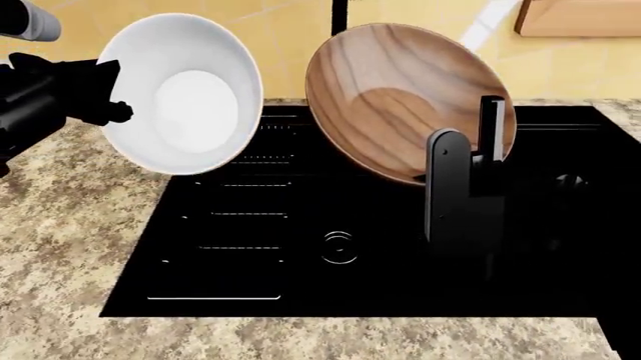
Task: Stack the bowls in the sink.
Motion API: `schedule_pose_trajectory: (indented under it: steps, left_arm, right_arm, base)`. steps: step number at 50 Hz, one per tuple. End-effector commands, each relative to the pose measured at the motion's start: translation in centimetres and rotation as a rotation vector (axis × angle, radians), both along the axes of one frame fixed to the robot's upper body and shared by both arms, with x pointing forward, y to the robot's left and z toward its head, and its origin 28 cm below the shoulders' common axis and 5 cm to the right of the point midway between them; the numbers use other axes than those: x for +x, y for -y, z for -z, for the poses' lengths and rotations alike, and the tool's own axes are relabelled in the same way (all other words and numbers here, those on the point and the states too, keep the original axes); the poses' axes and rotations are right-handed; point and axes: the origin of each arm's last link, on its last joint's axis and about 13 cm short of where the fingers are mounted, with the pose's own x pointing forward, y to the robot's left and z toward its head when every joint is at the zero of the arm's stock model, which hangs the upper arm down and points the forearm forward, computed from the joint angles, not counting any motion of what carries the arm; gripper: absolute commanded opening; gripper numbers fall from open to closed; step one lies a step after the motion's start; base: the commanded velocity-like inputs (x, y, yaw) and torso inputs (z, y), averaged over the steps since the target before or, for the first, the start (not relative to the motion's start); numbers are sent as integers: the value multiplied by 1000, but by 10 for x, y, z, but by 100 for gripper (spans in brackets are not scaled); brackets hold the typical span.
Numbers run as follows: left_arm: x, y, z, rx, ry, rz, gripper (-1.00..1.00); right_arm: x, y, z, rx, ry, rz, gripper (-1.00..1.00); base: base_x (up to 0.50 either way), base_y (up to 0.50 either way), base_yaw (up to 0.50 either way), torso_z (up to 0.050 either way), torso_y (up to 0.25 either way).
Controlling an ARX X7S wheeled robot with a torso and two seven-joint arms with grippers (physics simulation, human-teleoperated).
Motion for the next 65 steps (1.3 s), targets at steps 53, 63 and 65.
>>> schedule_pose_trajectory:
  steps: [53, 63, 65]
  left_arm:
    - [-21, -37, -6, 13, 61, -163, -100]
    - [-22, -36, -5, 13, 58, -161, -100]
    - [-22, -36, -4, 13, 56, -161, -100]
  right_arm:
    - [75, -43, 26, 46, -148, -68, -100]
    - [95, -53, 43, 48, -229, -51, -100]
    - [99, -53, 47, 47, -246, -43, -100]
  base:
    - [0, -121, 0, 0, 1]
    - [0, 0, 0, 0, 0]
    - [0, 0, 0, 0, 5]
